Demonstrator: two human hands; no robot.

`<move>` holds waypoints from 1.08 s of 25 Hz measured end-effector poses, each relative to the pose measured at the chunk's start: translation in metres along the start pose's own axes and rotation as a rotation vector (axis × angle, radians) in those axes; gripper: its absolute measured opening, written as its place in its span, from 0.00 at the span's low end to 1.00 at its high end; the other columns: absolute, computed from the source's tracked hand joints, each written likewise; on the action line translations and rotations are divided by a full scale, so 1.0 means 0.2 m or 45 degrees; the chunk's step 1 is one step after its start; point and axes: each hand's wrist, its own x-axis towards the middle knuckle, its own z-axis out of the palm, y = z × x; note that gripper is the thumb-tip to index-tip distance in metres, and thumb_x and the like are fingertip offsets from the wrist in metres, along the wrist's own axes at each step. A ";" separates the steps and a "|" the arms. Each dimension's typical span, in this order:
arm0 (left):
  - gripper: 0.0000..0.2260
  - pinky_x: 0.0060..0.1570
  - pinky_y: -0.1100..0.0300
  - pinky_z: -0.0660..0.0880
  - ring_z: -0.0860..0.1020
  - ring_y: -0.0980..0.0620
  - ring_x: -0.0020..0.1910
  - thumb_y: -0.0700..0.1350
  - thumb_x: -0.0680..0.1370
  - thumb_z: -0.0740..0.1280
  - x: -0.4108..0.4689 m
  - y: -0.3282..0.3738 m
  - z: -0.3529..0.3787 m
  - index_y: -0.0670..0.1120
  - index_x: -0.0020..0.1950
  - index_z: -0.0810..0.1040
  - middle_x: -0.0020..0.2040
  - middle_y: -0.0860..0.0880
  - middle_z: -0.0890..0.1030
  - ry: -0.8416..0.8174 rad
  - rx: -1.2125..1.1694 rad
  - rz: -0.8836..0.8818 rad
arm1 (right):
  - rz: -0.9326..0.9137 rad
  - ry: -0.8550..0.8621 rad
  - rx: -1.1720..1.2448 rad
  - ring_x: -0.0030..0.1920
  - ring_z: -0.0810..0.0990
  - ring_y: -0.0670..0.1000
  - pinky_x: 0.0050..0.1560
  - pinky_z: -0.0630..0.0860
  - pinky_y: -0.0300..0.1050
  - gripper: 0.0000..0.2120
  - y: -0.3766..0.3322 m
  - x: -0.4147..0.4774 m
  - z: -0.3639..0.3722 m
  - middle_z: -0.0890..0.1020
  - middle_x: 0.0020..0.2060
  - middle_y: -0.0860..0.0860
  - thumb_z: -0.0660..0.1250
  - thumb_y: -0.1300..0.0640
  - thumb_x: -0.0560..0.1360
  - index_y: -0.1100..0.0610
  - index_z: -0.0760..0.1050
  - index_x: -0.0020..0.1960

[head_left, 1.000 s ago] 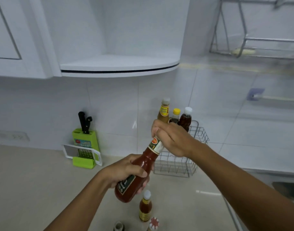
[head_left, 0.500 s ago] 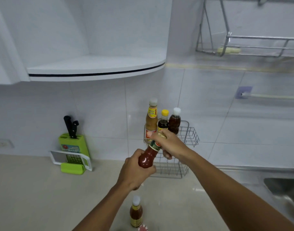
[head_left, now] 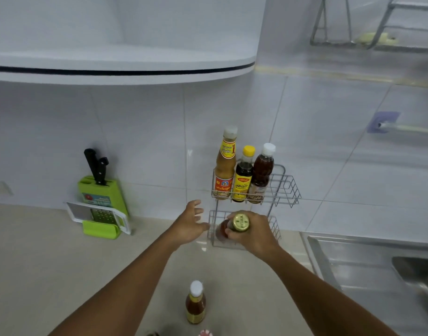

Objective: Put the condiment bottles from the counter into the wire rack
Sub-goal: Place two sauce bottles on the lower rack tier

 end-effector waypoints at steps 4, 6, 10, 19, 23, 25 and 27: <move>0.29 0.70 0.48 0.67 0.71 0.47 0.69 0.42 0.74 0.62 0.17 0.02 -0.01 0.53 0.75 0.62 0.72 0.48 0.71 0.051 -0.172 -0.139 | -0.024 0.105 -0.023 0.52 0.84 0.47 0.54 0.81 0.45 0.23 0.11 0.12 0.10 0.85 0.49 0.47 0.83 0.63 0.65 0.40 0.79 0.48; 0.28 0.72 0.48 0.64 0.69 0.46 0.71 0.41 0.76 0.59 0.25 0.00 0.03 0.51 0.76 0.61 0.74 0.47 0.69 0.026 -0.127 -0.152 | 0.030 0.114 0.002 0.49 0.84 0.45 0.51 0.81 0.43 0.23 0.14 0.20 0.14 0.84 0.45 0.44 0.82 0.64 0.65 0.39 0.78 0.45; 0.26 0.72 0.52 0.60 0.60 0.44 0.76 0.38 0.80 0.54 0.36 -0.16 0.11 0.45 0.79 0.56 0.78 0.44 0.60 0.019 0.065 -0.379 | 0.179 0.058 -0.049 0.39 0.77 0.37 0.36 0.72 0.24 0.16 0.22 0.34 0.22 0.78 0.39 0.41 0.79 0.62 0.70 0.54 0.76 0.53; 0.13 0.53 0.57 0.70 0.75 0.49 0.52 0.36 0.79 0.56 0.47 -0.40 0.23 0.42 0.60 0.75 0.58 0.43 0.78 -0.101 -0.076 -0.482 | 0.149 -0.043 -0.051 0.46 0.78 0.45 0.39 0.69 0.24 0.23 0.26 0.53 0.35 0.81 0.49 0.47 0.81 0.54 0.70 0.58 0.79 0.62; 0.17 0.56 0.59 0.69 0.75 0.48 0.57 0.35 0.78 0.57 0.48 -0.41 0.24 0.44 0.64 0.76 0.57 0.47 0.79 -0.126 -0.082 -0.438 | 0.198 -0.008 0.086 0.52 0.82 0.50 0.53 0.84 0.48 0.31 0.26 0.55 0.38 0.82 0.54 0.47 0.82 0.45 0.66 0.52 0.76 0.64; 0.19 0.57 0.60 0.68 0.74 0.49 0.57 0.34 0.78 0.55 0.48 -0.42 0.25 0.43 0.68 0.74 0.57 0.48 0.78 -0.119 -0.060 -0.430 | 0.219 0.033 0.131 0.55 0.83 0.55 0.54 0.84 0.62 0.36 0.28 0.57 0.39 0.83 0.56 0.48 0.81 0.38 0.60 0.47 0.74 0.64; 0.21 0.57 0.60 0.67 0.72 0.51 0.58 0.34 0.79 0.54 0.47 -0.41 0.24 0.44 0.70 0.72 0.59 0.49 0.77 -0.135 -0.039 -0.416 | 0.189 0.065 0.141 0.55 0.83 0.57 0.54 0.84 0.64 0.39 0.33 0.59 0.42 0.83 0.56 0.49 0.81 0.37 0.58 0.47 0.74 0.64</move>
